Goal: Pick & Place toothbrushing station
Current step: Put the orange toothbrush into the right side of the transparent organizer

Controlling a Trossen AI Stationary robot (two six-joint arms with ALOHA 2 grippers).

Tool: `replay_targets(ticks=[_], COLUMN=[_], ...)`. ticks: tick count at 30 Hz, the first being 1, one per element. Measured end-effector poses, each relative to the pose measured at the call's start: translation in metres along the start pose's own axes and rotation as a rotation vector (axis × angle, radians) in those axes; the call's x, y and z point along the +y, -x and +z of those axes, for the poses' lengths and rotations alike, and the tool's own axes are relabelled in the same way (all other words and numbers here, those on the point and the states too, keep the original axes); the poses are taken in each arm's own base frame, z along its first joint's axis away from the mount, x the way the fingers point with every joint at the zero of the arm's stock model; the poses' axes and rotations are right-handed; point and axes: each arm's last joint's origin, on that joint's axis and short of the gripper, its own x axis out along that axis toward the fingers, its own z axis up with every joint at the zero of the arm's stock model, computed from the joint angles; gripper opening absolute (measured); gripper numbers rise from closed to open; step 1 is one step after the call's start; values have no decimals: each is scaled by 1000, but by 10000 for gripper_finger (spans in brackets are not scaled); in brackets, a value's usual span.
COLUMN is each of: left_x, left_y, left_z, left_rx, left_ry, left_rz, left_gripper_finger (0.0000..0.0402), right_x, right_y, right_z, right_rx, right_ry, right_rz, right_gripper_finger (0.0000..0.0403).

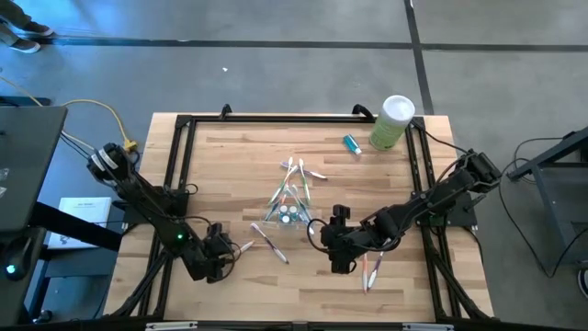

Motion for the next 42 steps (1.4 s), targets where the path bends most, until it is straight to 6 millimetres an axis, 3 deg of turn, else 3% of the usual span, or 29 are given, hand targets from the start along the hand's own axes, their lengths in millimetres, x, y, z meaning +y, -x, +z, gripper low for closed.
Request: replay_targets(ticks=[8, 12, 17, 25, 29, 34, 38, 42], left_x=[1, 1, 0, -6, -23, -62, -86, -93], left_y=[-10, -10, -11, -8, 0, 22, 32, 20], left_z=[-9, -9, -9, -3, 15, 44, 50, 43], left_rx=[67, 61, 49, 10, -62, -283, -428, -443], left_ry=[-19, -30, -44, -151, -361, -795, -1223, -1601], left_rz=[18, 21, 18, -8, -25, 7, 80, 167], left_gripper_finger=[137, 97, 19, 8, 7, 6, 6, 8], right_x=[0, 0, 0, 0, 1, 2, 5, 7], right_y=[0, 0, 0, 0, 0, 0, 0, -5], right_z=[0, 0, 0, 0, 2, 5, 11, 16], right_rx=[-1, -1, -1, -2, -18, -54, -108, -182], right_ry=[5, 14, 32, 32, 21, 1, -47, -70], right_rz=[-1, -3, -3, -3, 4, 20, 36, 0], right_gripper_finger=[232, 232, 232, 232, 232, 232, 232, 232])
